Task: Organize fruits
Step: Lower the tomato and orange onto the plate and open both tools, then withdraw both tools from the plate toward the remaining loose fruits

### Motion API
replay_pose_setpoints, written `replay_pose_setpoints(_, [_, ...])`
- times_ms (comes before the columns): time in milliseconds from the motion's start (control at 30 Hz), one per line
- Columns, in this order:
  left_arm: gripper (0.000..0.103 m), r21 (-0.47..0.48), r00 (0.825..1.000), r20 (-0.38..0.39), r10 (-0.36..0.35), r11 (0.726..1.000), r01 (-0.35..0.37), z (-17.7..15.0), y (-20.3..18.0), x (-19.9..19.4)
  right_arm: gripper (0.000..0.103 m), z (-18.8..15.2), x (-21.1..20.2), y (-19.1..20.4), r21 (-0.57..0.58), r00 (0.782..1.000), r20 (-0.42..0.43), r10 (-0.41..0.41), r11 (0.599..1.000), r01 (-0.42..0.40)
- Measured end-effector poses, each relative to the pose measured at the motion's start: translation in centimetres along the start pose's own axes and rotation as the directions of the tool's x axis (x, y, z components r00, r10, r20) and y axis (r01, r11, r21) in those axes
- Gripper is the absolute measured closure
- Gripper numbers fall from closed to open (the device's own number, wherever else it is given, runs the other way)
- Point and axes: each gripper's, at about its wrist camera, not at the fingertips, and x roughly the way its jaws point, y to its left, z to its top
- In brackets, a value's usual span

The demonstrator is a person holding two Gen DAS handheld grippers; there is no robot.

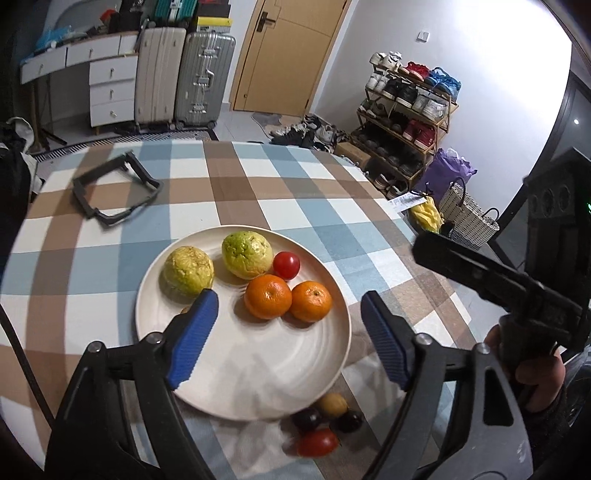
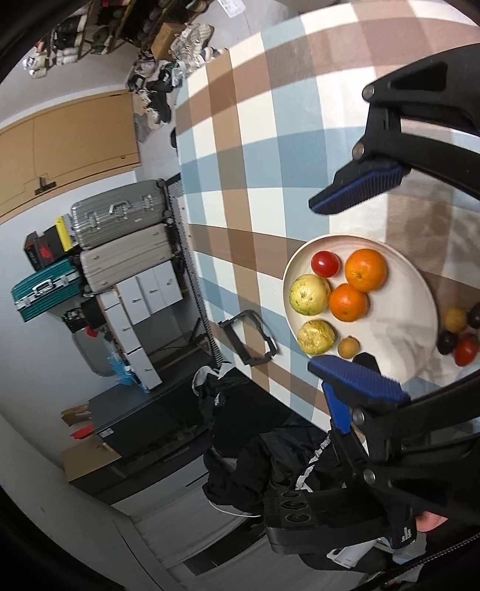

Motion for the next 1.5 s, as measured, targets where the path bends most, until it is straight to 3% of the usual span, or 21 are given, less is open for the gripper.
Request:
replay_pose_setpoints(67, [0.022,0.008,1.000,0.015,0.007,1.000,-0.008,-0.3,-0.4,-1.2,0.013,-0.6,-1.4,0.6,-0.012,1.000,0.017,-0.004,1.000,0.004])
replay_pose_setpoints(267, [0.022,0.018,0.998,0.055,0.012,1.000,-0.013,-2.1,-1.4,-4.8,0.007,-2.8,-4.9,2.1,-0.043,0.998,0.059,-0.016,0.999,0.019])
replay_pose_setpoints(533, [0.018,-0.008,0.993,0.084,0.079,0.997,-0.079,-5.7,-1.1,-7.5,0.001,-6.4,-8.2,3.6,-0.074,0.992,0.125,-0.015,0.997,0.024])
replay_pose_setpoints(700, [0.005,-0.010,0.989,0.109,0.096,0.995,-0.095,-7.5,-1.2,-8.0,0.000,-8.8,-9.2,4.5,-0.102,0.989,0.146,-0.017,0.994,0.032])
replay_pose_setpoints(1200, [0.001,-0.027,0.985,-0.002,0.174,0.984,-0.174,-13.6,1.2,-5.8,0.000,-13.7,-4.8,3.9,-0.095,0.997,-0.016,-0.073,0.993,0.071])
replay_pose_setpoints(1367, [0.001,-0.071,0.986,-0.017,0.168,0.983,-0.168,-13.8,2.9,-5.5,0.000,-13.9,-3.0,2.8,-0.024,0.995,-0.085,-0.046,0.999,0.044])
replay_pose_setpoints(1500, [0.001,-0.103,0.988,-0.013,0.156,0.982,-0.156,-13.6,3.9,-5.5,0.001,-13.8,-2.3,2.9,-0.038,0.993,-0.103,-0.061,0.998,0.057])
